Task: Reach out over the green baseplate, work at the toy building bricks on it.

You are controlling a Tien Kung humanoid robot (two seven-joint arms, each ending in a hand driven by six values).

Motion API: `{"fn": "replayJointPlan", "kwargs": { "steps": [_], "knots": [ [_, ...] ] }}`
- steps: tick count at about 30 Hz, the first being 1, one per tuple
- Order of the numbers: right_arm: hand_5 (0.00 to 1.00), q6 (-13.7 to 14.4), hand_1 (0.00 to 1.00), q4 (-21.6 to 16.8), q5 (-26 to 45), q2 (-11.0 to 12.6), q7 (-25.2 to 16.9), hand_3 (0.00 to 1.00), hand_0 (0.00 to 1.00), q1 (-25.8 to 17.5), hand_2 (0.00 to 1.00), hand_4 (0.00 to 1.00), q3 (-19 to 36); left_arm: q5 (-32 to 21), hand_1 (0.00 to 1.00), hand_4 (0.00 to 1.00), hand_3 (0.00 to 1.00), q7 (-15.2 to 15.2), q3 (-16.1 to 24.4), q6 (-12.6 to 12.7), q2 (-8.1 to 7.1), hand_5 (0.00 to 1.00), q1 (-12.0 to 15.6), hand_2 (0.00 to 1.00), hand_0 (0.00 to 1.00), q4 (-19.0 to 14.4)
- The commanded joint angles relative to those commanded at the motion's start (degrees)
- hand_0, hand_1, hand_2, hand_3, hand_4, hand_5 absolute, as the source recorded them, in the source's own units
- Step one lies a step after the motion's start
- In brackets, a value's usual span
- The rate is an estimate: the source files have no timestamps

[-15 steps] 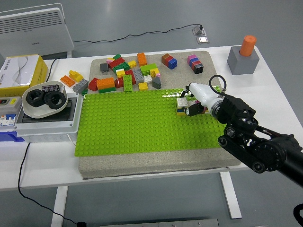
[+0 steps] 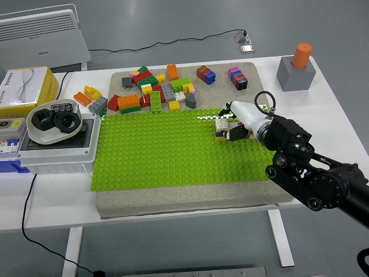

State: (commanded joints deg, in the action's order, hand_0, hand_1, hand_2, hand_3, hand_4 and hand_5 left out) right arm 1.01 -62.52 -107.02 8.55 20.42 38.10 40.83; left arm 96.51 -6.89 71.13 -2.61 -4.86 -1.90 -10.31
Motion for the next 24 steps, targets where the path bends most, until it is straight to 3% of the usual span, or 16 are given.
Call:
{"fn": "replayJointPlan", "kwargs": {
  "steps": [16, 17, 22, 23, 24],
  "knots": [
    [0.119, -1.32, 0.719, -0.92, 0.74, 0.4, -0.01, 0.68, 0.755, -0.15, 0.803, 0.712, 0.46, 0.12, 0.37, 0.259, 0.506, 0.05, 0.13, -0.14, 0.01, 0.002, 0.06, 0.33, 0.723, 0.0],
    [0.135, -1.45, 0.727, -1.04, 0.88, 0.45, -0.02, 0.719, 0.758, -0.2, 0.816, 0.766, 0.59, 0.1, 0.369, 0.259, 0.506, 0.04, 0.11, -0.15, 0.01, 0.002, 0.07, 0.329, 0.724, 0.0],
    [0.135, -1.8, 0.727, -2.48, 1.2, 1.04, -0.2, 0.719, 0.758, -0.73, 0.816, 0.766, 1.5, -0.02, 0.369, 0.259, 0.506, -0.02, 0.05, -0.2, 0.06, 0.002, 0.14, 0.329, 0.724, 0.0],
    [0.257, -1.8, 0.73, -3.03, 1.05, 1.28, -0.36, 0.745, 0.763, -0.92, 0.828, 0.909, 1.79, -0.04, 0.369, 0.26, 0.506, -0.04, 0.08, -0.21, 0.08, 0.002, 0.15, 0.329, 0.724, 0.0],
    [0.257, -1.8, 0.73, -3.61, 0.93, 1.55, -0.64, 0.745, 0.763, -1.12, 0.828, 0.909, 2.1, -0.04, 0.369, 0.26, 0.506, -0.05, 0.12, -0.2, 0.09, 0.002, 0.15, 0.329, 0.724, 0.0]
  ]
}}
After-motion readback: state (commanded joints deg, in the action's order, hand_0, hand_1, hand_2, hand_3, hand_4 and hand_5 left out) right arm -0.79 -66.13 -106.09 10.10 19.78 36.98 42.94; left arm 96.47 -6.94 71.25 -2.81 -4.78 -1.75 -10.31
